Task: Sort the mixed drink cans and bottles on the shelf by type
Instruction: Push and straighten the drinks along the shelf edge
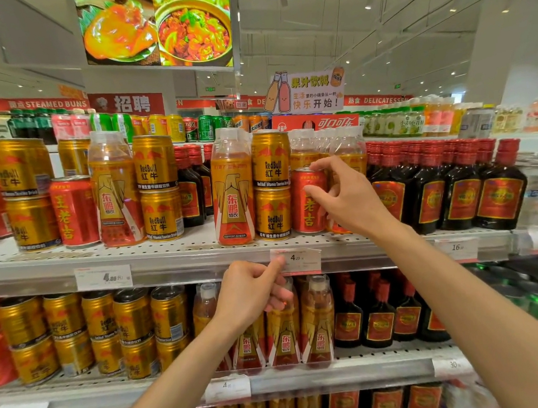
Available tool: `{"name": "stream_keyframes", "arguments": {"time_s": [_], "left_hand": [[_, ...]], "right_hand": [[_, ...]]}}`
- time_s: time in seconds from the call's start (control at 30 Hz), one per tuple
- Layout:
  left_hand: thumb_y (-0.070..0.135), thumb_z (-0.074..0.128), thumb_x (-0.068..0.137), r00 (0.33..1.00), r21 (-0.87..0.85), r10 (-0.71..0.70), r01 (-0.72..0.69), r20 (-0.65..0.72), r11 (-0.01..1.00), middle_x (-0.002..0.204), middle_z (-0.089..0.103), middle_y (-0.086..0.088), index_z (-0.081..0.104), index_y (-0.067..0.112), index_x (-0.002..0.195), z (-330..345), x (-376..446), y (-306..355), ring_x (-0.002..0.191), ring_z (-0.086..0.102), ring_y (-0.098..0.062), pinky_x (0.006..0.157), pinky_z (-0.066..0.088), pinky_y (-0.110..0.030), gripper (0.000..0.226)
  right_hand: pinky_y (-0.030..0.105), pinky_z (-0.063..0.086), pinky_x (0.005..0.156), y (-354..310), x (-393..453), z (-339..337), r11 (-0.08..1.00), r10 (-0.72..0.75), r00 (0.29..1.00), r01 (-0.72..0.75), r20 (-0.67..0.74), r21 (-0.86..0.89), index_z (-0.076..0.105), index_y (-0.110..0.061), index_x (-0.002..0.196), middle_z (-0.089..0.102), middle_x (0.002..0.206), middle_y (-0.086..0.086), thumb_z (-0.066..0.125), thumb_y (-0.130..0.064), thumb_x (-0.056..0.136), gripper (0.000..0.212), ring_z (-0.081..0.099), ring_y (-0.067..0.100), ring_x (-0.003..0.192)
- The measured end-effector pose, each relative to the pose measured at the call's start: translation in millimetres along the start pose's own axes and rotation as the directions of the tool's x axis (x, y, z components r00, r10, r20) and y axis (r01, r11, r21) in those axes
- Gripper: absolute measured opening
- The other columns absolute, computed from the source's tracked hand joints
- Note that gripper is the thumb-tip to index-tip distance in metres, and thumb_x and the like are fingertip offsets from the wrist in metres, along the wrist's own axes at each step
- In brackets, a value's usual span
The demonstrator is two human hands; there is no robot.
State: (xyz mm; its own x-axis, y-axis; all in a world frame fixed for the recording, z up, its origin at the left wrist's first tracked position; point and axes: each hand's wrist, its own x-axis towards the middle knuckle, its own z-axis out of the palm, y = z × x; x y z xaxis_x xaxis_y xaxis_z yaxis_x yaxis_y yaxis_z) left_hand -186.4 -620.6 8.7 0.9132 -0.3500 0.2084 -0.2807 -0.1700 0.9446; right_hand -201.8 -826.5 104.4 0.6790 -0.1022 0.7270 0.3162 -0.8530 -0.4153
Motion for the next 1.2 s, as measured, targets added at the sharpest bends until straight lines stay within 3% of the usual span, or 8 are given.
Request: {"name": "stream_keyframes", "arguments": {"time_s": [0.2,0.33,0.43,0.53,0.7,0.8,1.2], "left_hand": [[0.038,0.060,0.101,1.000,0.007,0.007,-0.007,0.001,1.000,0.063,0.077,-0.012,0.075,0.004,0.075,5.3,0.5,1.5,0.055,0.072,-0.025,0.044,0.047,-0.019,0.046],[0.038,0.059,0.102,1.000,0.027,0.025,-0.025,-0.003,0.999,0.063,0.077,-0.010,0.076,0.005,0.076,9.4,2.8,1.6,0.054,0.072,-0.024,0.047,0.050,-0.022,0.046],[0.039,0.058,0.102,0.999,0.032,0.032,-0.032,0.000,0.999,0.063,0.077,-0.010,0.076,0.005,0.077,11.7,4.1,1.6,0.055,0.073,-0.024,0.048,0.051,-0.023,0.045],[0.038,0.059,0.101,0.999,0.039,0.033,-0.033,0.002,0.999,0.064,0.077,-0.010,0.077,0.004,0.078,11.7,4.1,1.8,0.054,0.072,-0.023,0.047,0.050,-0.021,0.045],[0.039,0.060,0.100,0.999,0.043,0.032,-0.032,0.004,0.999,0.064,0.077,-0.009,0.077,0.005,0.078,10.5,4.4,1.3,0.055,0.073,-0.023,0.047,0.050,-0.021,0.045],[0.040,0.059,0.100,0.999,0.040,0.034,-0.034,0.001,0.999,0.064,0.077,-0.009,0.077,0.005,0.078,10.7,4.6,0.6,0.055,0.073,-0.023,0.047,0.051,-0.021,0.045],[0.041,0.060,0.100,1.000,0.026,0.020,-0.020,0.000,0.999,0.065,0.077,-0.010,0.076,0.004,0.078,10.8,3.8,-0.1,0.054,0.073,-0.022,0.047,0.050,-0.020,0.046]], "right_hand": [[0.031,0.058,0.073,10.5,-16.0,-17.9,0.998,-0.056,0.961,0.052,-0.272,-0.023,0.062,-0.018,0.120,0.063,0.113,-0.005,0.069,-0.027,0.095,0.027,0.060,0.011,0.060],[0.036,0.058,0.072,24.7,-36.6,-26.2,0.990,0.036,0.926,-0.083,-0.376,-0.111,0.061,-0.019,0.117,0.063,0.100,-0.005,0.069,-0.034,0.094,0.028,0.058,0.006,0.063],[0.041,0.057,0.077,31.8,-49.0,-21.7,0.932,0.197,0.934,-0.273,-0.298,-0.239,0.058,-0.020,0.120,0.067,0.085,-0.007,0.065,-0.051,0.093,0.041,0.068,0.016,0.080],[0.040,0.054,0.080,30.8,-51.5,-14.7,0.840,0.356,0.909,-0.412,-0.216,-0.352,0.059,-0.020,0.128,0.074,0.096,0.000,0.055,-0.067,0.091,0.060,0.071,0.028,0.097],[0.038,0.052,0.078,22.7,-44.1,-13.2,0.808,0.391,0.885,-0.461,-0.253,-0.366,0.066,-0.014,0.124,0.075,0.106,0.007,0.056,-0.070,0.090,0.066,0.069,0.032,0.103],[0.034,0.044,0.072,20.4,-45.5,-11.9,0.813,0.425,0.869,-0.490,-0.254,-0.315,0.062,-0.014,0.125,0.073,0.110,0.006,0.058,-0.068,0.090,0.064,0.068,0.030,0.104],[0.031,0.041,0.071,22.2,-46.9,-7.6,0.828,0.462,0.852,-0.513,-0.246,-0.225,0.057,-0.016,0.124,0.072,0.105,0.002,0.059,-0.069,0.088,0.064,0.067,0.025,0.097]]}}
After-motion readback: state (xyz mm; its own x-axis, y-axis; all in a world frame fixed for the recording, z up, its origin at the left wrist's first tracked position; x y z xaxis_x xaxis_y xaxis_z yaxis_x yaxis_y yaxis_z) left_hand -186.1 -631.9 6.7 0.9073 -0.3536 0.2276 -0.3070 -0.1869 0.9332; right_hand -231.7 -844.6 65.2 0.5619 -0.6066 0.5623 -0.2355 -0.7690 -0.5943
